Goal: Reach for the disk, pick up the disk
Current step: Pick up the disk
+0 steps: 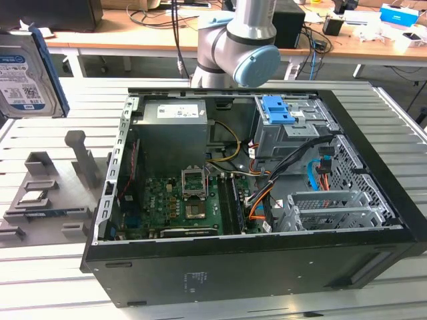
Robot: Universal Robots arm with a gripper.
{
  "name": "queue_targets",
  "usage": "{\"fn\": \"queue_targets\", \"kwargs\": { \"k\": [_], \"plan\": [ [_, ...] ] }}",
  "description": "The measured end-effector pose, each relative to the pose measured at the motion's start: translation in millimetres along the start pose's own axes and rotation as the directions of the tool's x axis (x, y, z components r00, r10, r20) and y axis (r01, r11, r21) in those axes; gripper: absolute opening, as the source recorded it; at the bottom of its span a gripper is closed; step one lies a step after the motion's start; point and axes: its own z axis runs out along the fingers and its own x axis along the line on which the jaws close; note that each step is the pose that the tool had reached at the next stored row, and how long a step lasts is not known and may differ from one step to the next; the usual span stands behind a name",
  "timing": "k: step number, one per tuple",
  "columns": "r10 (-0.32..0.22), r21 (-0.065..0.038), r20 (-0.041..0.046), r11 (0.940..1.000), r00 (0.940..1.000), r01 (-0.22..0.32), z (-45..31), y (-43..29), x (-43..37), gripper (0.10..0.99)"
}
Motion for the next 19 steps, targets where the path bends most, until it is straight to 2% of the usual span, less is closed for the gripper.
{"fn": "queue_targets", "kwargs": {
  "k": [7, 12, 19],
  "plan": [
    [0.0, 0.0, 0.0001, 1.0, 1.0, 0.0, -15.3, 0.5, -0.2, 0.365],
    [0.0, 0.0, 0.0, 1.0, 1.0, 0.0, -31.7, 1.0, -0.4, 0.365],
    [0.0, 0.0, 0.0001, 1.0, 1.0, 0.0, -48.3, 1.5, -0.6, 0.365]
  ]
}}
